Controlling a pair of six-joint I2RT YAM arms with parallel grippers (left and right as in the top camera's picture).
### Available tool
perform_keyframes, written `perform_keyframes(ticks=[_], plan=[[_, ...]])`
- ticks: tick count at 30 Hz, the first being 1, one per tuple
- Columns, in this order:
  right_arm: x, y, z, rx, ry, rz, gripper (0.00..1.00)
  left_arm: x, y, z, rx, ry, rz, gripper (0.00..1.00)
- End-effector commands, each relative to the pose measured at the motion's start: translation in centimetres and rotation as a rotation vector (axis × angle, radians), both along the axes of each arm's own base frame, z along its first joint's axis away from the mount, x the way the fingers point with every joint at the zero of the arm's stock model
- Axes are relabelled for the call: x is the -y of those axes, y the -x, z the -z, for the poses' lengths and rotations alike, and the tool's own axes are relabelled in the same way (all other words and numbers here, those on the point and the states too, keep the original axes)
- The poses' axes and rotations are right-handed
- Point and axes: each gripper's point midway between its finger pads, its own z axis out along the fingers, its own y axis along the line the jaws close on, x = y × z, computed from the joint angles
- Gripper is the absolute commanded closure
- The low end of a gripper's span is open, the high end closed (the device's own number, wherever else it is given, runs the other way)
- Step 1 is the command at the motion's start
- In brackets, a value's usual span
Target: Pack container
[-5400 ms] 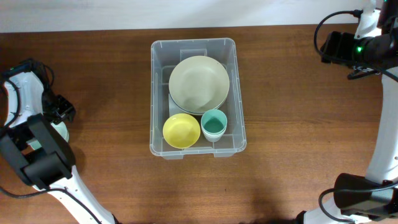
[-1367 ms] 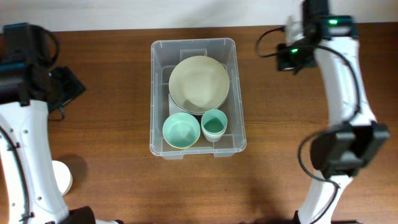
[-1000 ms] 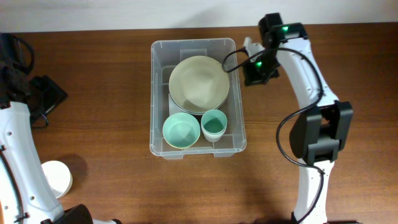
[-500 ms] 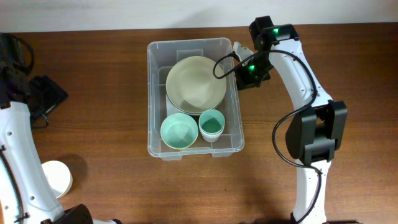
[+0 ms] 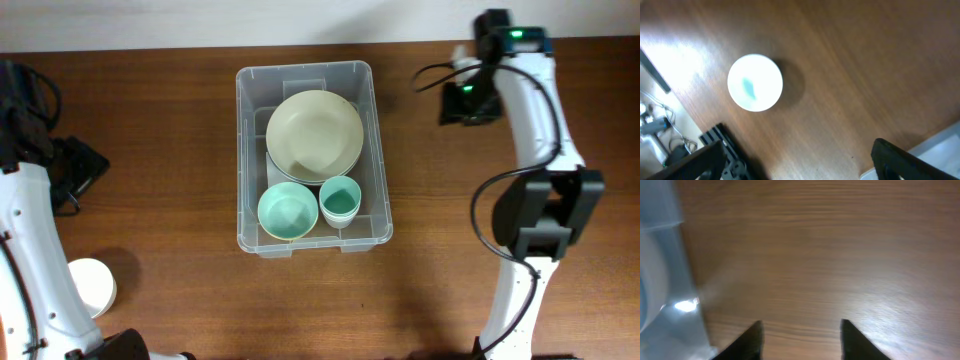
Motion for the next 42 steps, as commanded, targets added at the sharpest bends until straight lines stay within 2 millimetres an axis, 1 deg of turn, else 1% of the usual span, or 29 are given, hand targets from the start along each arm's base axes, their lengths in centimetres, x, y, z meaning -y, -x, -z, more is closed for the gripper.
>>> perform_keyframes(ticks=[1, 5, 12, 17, 18, 20, 25, 28, 29, 30, 31, 32, 33, 34, 37, 38, 40, 42], plan=[[2.9, 0.3, -3.2, 0.055, 0.033, 0.084, 0.49, -0.7, 1.2, 3.0, -0.077, 0.008, -0.109, 0.03], [4.1, 0.8, -3.1, 0.039, 0.033, 0.110, 0.50, -1.6, 2.5, 7.6, -0.166, 0.039, -0.157, 0.03], [4.1, 0.8, -3.2, 0.040, 0.033, 0.109, 0.49, -3.7, 5.8, 16.3, -0.240, 0.117, -0.285, 0.04], [4.1, 0.8, -3.2, 0.040, 0.033, 0.109, 0.50, -3.8, 6.6, 21.4, -0.243, 0.161, -0.257, 0.05], [4.1, 0.8, -3.1, 0.039, 0.033, 0.109, 0.49, -4.0, 6.9, 23.0, -0.252, 0.166, -0.267, 0.06], [4.1, 0.8, -3.1, 0.039, 0.033, 0.109, 0.49, -4.3, 6.8, 24.3, -0.262, 0.170, -0.246, 0.08], [4.0, 0.8, -3.1, 0.039, 0.033, 0.109, 0.49, -5.3, 5.9, 26.2, -0.269, 0.169, -0.191, 0.11], [4.1, 0.8, -3.1, 0.038, 0.033, 0.110, 0.50, -5.8, 5.1, 26.7, -0.247, 0.156, -0.188, 0.25], [4.1, 0.8, -3.1, 0.038, 0.032, 0.110, 0.50, -6.0, 4.9, 26.7, -0.236, 0.151, -0.185, 0.31], [4.1, 0.8, -3.1, 0.038, 0.032, 0.110, 0.50, -6.1, 4.7, 26.7, -0.227, 0.145, -0.181, 0.41], [4.1, 0.8, -3.1, 0.038, 0.032, 0.110, 0.50, -6.3, 4.5, 26.7, -0.219, 0.140, -0.181, 0.46], [4.1, 0.9, -3.1, 0.037, 0.032, 0.109, 0.50, -6.4, 4.3, 26.7, -0.211, 0.136, -0.181, 0.58], [4.1, 0.9, -3.1, 0.036, 0.033, 0.109, 0.50, -6.4, 4.2, 26.7, -0.208, 0.134, -0.181, 0.72], [4.1, 0.9, -3.1, 0.034, 0.033, 0.109, 0.50, -6.5, 4.1, 26.7, -0.203, 0.132, -0.181, 0.79], [4.1, 0.9, -3.1, 0.034, 0.033, 0.110, 0.50, -6.6, 4.0, 26.6, -0.197, 0.128, -0.181, 0.92], [4.1, 0.9, -3.1, 0.034, 0.033, 0.109, 0.50, -6.7, 3.9, 26.6, -0.195, 0.127, -0.181, 0.98], [4.1, 0.9, -3.1, 0.034, 0.033, 0.109, 0.50, -6.7, 3.7, 26.2, -0.193, 0.130, -0.180, 1.00], [4.1, 0.9, -3.1, 0.034, 0.033, 0.110, 0.50, -6.6, 3.3, 25.5, -0.189, 0.145, -0.178, 0.99]])
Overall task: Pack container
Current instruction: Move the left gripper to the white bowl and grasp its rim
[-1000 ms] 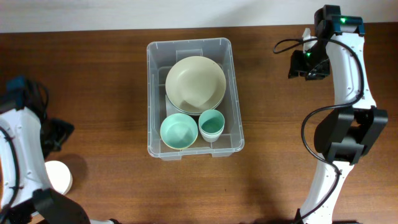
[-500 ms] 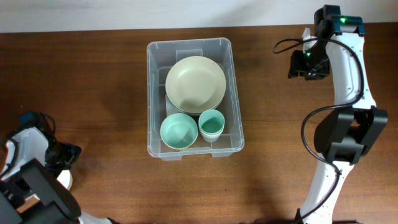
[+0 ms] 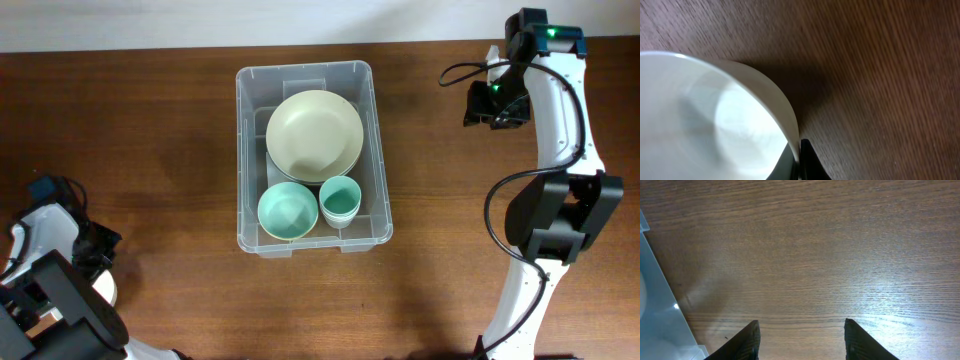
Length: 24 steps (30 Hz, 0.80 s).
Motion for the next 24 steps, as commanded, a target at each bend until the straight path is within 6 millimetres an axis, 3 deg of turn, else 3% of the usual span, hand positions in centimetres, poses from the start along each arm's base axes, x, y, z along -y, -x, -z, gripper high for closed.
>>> perform_keyframes(ticks=[1, 4, 7, 10, 15, 19, 24], plan=[[0.1, -0.2, -2.5, 0.060, 0.015, 0.008, 0.51, -0.1, -1.0, -1.3, 0.019, 0.025, 0.002, 0.99], [0.1, -0.2, -2.5, 0.060, 0.015, 0.009, 0.51, 0.2, -2.9, -5.2, 0.058, 0.011, 0.037, 0.99], [0.1, -0.2, -2.5, 0.060, 0.015, 0.009, 0.51, 1.9, -5.6, -10.2, 0.145, -0.007, 0.120, 1.00], [0.1, -0.1, -2.5, 0.057, 0.014, 0.009, 0.51, 5.8, -9.0, -15.8, 0.279, -0.008, 0.281, 0.99], [0.1, 0.0, -2.4, 0.054, 0.014, 0.008, 0.51, 14.9, -12.4, -23.4, 0.448, 0.002, 0.550, 0.99], [0.1, 0.0, -2.4, 0.054, 0.014, 0.009, 0.51, 22.6, -13.8, -25.6, 0.530, 0.028, 0.764, 0.99], [0.1, 0.0, -2.4, 0.053, 0.014, 0.009, 0.51, 30.3, -13.7, -24.4, 0.516, 0.087, 0.963, 0.99]])
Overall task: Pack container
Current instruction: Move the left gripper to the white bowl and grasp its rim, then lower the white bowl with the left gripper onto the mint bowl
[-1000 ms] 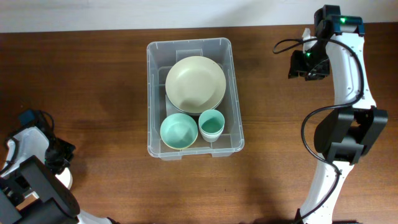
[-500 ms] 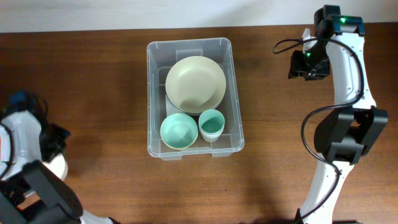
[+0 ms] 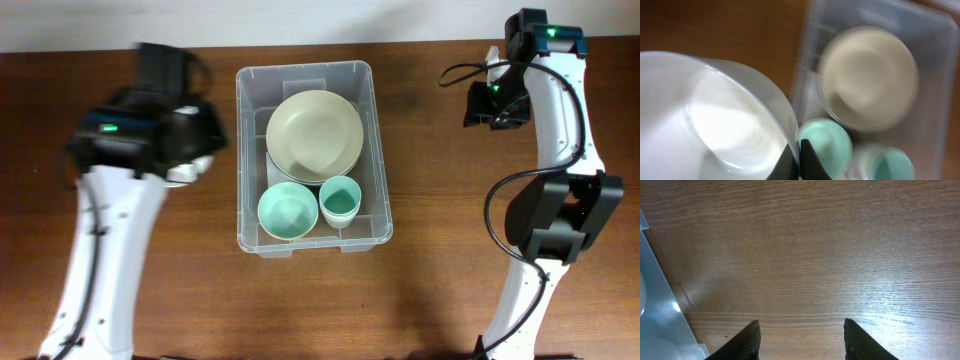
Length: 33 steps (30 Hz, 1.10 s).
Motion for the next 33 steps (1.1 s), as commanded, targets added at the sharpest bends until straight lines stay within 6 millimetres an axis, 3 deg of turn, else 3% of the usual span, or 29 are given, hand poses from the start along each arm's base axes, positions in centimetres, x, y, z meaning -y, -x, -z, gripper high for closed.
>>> perform_keyframes(ticks=[1, 5, 8, 13, 17, 21, 22, 23, 25, 29, 33], plan=[[0.1, -0.2, -2.4, 0.058, 0.014, 0.009, 0.51, 4.3, 0.2, 1.8, -0.048, -0.010, 0.122, 0.99], [0.1, -0.2, -2.4, 0.058, 0.014, 0.009, 0.51, 9.4, 1.0, 5.1, -0.151, 0.017, 0.253, 0.99], [0.1, -0.2, -2.4, 0.058, 0.014, 0.009, 0.51, 12.1, 1.6, 7.7, -0.229, 0.016, 0.320, 1.00], [0.1, -0.2, -2.4, 0.058, 0.014, 0.009, 0.51, 14.3, 2.5, 11.4, -0.333, -0.021, 0.373, 0.99], [0.1, -0.2, -2.4, 0.058, 0.015, 0.009, 0.51, 15.3, 3.4, 13.1, -0.395, -0.034, 0.400, 0.99], [0.1, -0.1, -2.4, 0.058, 0.015, 0.009, 0.51, 15.5, 3.6, 13.6, -0.409, -0.038, 0.406, 0.99], [0.1, -0.1, -2.4, 0.058, 0.015, 0.009, 0.51, 15.5, 3.6, 13.6, -0.409, -0.038, 0.405, 0.93], [0.1, -0.1, -2.4, 0.058, 0.015, 0.009, 0.51, 15.5, 3.6, 13.6, -0.409, -0.038, 0.405, 0.73], [0.1, -0.1, -2.4, 0.058, 0.015, 0.009, 0.51, 15.3, 3.7, 13.6, -0.416, -0.040, 0.402, 0.48], [0.1, -0.1, -2.4, 0.055, 0.014, 0.008, 0.51, 13.9, 3.4, 13.2, -0.418, -0.047, 0.369, 0.47], [0.1, -0.1, -2.4, 0.055, 0.014, 0.009, 0.51, 10.7, 2.0, 11.0, -0.363, -0.066, 0.283, 0.47]])
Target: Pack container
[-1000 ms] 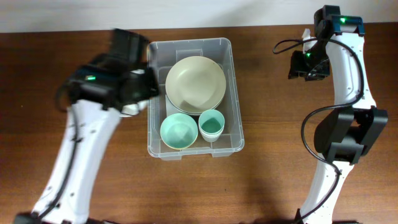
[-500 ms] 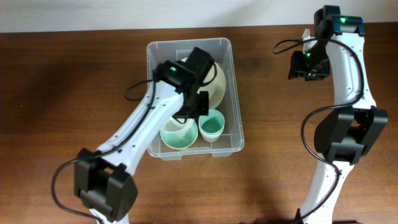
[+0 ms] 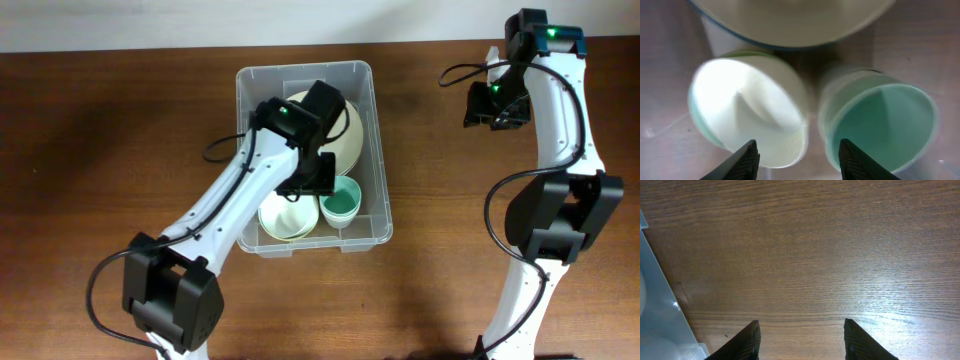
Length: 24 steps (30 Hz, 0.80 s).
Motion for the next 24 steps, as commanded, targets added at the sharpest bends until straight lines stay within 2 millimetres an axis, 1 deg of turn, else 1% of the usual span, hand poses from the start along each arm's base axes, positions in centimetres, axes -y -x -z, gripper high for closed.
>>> perform_keyframes(ticks=[1, 6, 8, 9, 10, 12, 14, 15, 18, 24], plan=[[0.1, -0.1, -2.4, 0.057, 0.015, 0.009, 0.51, -3.7, -1.9, -3.4, 0.105, -0.018, -0.082, 0.47], [0.1, -0.1, -2.4, 0.058, 0.015, 0.009, 0.51, -9.8, -4.0, -8.6, 0.281, -0.037, -0.233, 0.44], [0.1, -0.1, -2.4, 0.058, 0.015, 0.009, 0.51, -11.7, -4.6, -10.3, 0.342, -0.016, -0.290, 0.44], [0.1, -0.1, -2.4, 0.058, 0.015, 0.009, 0.51, -12.2, -4.8, -10.9, 0.361, -0.001, -0.306, 0.45], [0.1, -0.1, -2.4, 0.058, 0.015, 0.009, 0.51, -12.3, -4.9, -11.3, 0.369, 0.021, -0.309, 0.49], [0.1, -0.1, -2.4, 0.058, 0.015, 0.009, 0.51, -11.5, -4.9, -11.4, 0.361, 0.076, -0.277, 0.63], [0.1, -0.1, -2.4, 0.058, 0.015, 0.008, 0.51, -9.4, -4.8, -11.0, 0.336, 0.142, -0.199, 0.93], [0.1, -0.1, -2.4, 0.058, 0.015, 0.008, 0.51, -8.7, -4.6, -10.7, 0.322, 0.157, -0.172, 0.99], [0.1, -0.1, -2.4, 0.058, 0.015, 0.008, 0.51, -6.5, -3.9, -8.8, 0.262, 0.165, -0.112, 1.00], [0.1, -0.1, -2.4, 0.058, 0.015, 0.009, 0.51, -2.0, -1.9, -3.4, 0.099, 0.165, -0.003, 0.99]])
